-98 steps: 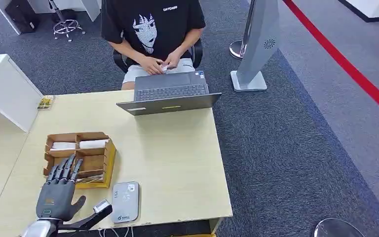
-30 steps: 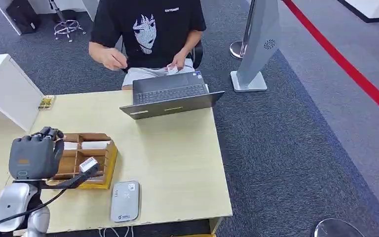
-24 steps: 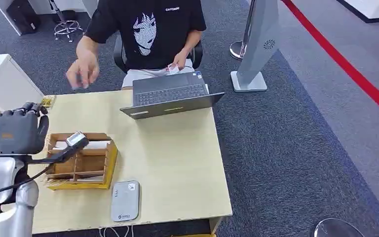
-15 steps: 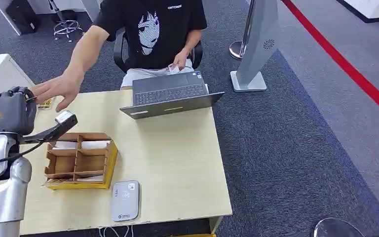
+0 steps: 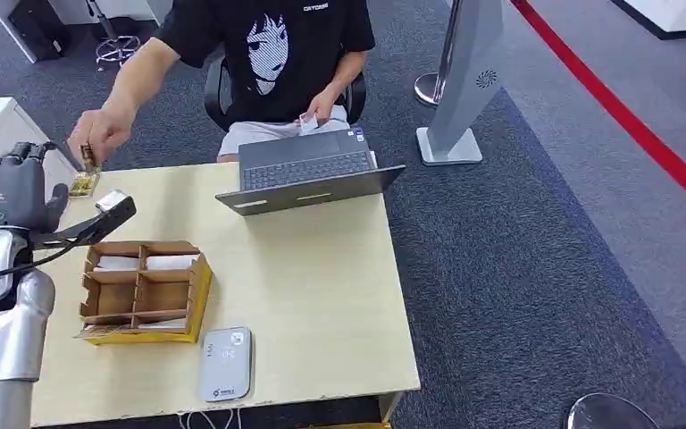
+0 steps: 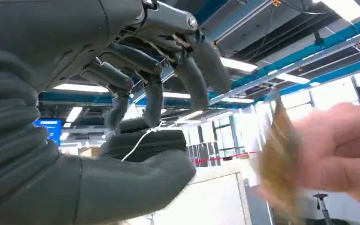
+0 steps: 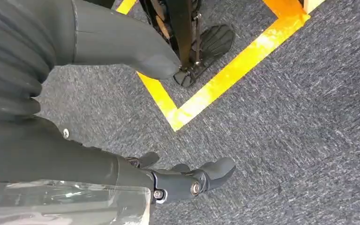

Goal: Pass the card to the sensor for recognition and then transmit it.

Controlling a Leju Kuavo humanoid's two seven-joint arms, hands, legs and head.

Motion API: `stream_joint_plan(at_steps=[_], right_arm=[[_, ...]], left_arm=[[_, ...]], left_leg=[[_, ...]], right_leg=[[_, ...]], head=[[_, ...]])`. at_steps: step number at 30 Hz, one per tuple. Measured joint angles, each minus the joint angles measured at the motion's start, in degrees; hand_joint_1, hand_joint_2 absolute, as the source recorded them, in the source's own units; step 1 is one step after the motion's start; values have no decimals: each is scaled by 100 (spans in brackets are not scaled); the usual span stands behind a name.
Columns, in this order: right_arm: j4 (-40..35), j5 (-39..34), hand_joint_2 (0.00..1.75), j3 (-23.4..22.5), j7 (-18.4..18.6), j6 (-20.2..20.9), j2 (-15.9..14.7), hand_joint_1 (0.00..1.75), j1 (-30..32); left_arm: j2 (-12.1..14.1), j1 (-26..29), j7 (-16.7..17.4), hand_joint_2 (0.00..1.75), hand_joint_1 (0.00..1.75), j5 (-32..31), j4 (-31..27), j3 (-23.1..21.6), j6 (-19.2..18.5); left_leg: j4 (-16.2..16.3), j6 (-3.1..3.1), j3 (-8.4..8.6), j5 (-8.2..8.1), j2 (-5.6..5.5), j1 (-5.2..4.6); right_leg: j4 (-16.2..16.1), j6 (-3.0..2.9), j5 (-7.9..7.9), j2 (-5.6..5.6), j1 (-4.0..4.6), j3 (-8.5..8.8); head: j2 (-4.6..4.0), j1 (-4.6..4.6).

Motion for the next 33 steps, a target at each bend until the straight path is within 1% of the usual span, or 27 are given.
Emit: stream_joint_plan(at_steps=[3,5,7,9,12,13,15,16,18,19,20,21,22,23,24,25,27,30,32,33], right_arm=[[-2,13,175,-7,13,2,0,0,2],[-2,17,175,-13,13,7,0,0,1],[-2,15,175,-31,13,7,0,0,0],[-2,9,175,-52,22,2,0,0,8],[-2,-11,175,-92,48,-13,0,0,5],[-2,-41,175,-107,63,-35,0,0,5],[0,-70,175,-147,96,-90,2,0,7],[0,-85,175,-181,107,-107,2,0,8],[0,-87,175,-203,129,-114,2,0,9],[0,-105,175,-214,144,-126,2,0,4],[0,-131,175,-244,155,-161,7,0,-14],[0,-155,175,-278,166,-203,20,0,-17],[0,-182,175,-315,201,-245,20,0,0],[0,-192,175,-352,240,-303,26,0,17],[2,-201,175,-372,247,-330,35,0,19],[2,-229,175,-391,247,-354,50,0,12],[2,-251,175,-446,236,-383,68,0,14],[2,-297,175,-489,225,-396,85,0,10],[2,-502,175,-577,123,-406,105,0,-18],[2,-599,175,-645,37,-422,122,0,-21]], left_arm=[[0,2,-15,175,0,0,7,0,68],[-9,22,-101,175,0,0,-4,9,164],[-48,141,-219,175,0,4,-142,53,271],[-152,336,-371,175,0,20,-454,124,339],[-374,757,-617,175,0,92,-1081,287,422],[-485,897,-729,175,0,187,-1308,341,450],[-691,1274,-936,175,0,449,-1842,459,533],[-814,1459,-1059,175,0,691,-2147,520,590],[-1017,1692,-1237,175,0,1043,-2530,612,662],[-1088,1785,-1326,175,0,1222,-2700,651,662],[-1234,2038,-1480,175,0,1525,-3033,704,621],[-1351,2330,-1656,175,0,1888,-3368,787,570],[-1503,2615,-1909,175,0,2350,-3717,861,496],[-1651,2856,-2199,175,0,2843,-3992,902,400],[-1739,3078,-2427,175,0,3211,-4202,929,367],[-1817,3326,-2626,175,0,3492,-4414,986,365],[-1999,3734,-2941,175,0,3770,-4790,1149,361],[-2186,4054,-3042,175,0,3834,-5079,1291,308],[-2300,4234,-3119,175,0,3944,-5232,1379,304],[-2378,4403,-3194,175,0,4123,-5325,1445,304]], left_leg=[[0,0,0,0,0,0],[0,0,-1,1,0,0],[0,-1,0,1,1,0],[0,-1,-1,1,1,-1],[0,2,-3,-2,1,-2],[0,3,-5,-2,1,-2],[0,4,-6,-6,2,-3],[0,5,-8,-6,1,-3],[0,6,-11,-7,-1,-2],[-1,6,-14,-7,-2,-2],[-3,7,-9,-11,3,-7],[-4,4,2,-28,19,-8],[-4,4,3,-28,27,-7],[-4,6,-4,-27,22,-5],[-4,8,-7,-26,12,-5],[-4,11,-9,-29,13,-5],[-4,10,-6,-29,13,-5],[-4,16,-13,-25,-11,-5],[-5,16,-16,-25,-8,-5],[-5,15,-14,-25,-4,-5]], right_leg=[[0,0,0,0,0,0],[0,0,1,-1,0,1],[0,0,1,0,0,1],[0,0,1,0,0,1],[-2,0,0,0,-1,1],[-2,1,0,0,-1,0],[-4,5,-3,1,-2,0],[-5,6,-3,0,-2,-1],[-6,6,-4,-6,-2,-3],[-6,6,-4,-8,-2,-2],[-5,6,-3,1,-7,0],[-5,5,-4,18,-10,0],[-5,7,-6,23,-9,0],[-5,13,-11,15,-8,0],[-5,17,-14,8,-8,-2],[-5,18,-15,9,-8,-1],[-6,19,-17,8,-8,-2],[-6,25,-23,-13,-8,-1],[-5,25,-22,-11,-8,2],[-5,25,-22,-7,-8,3]], head=[[0,2],[0,2],[0,0],[0,2],[0,2],[0,4],[0,2],[0,0],[0,2],[0,4],[0,9],[0,-9],[-2,-31],[0,-11],[0,13],[0,13],[0,7],[0,9],[0,7],[0,4]])
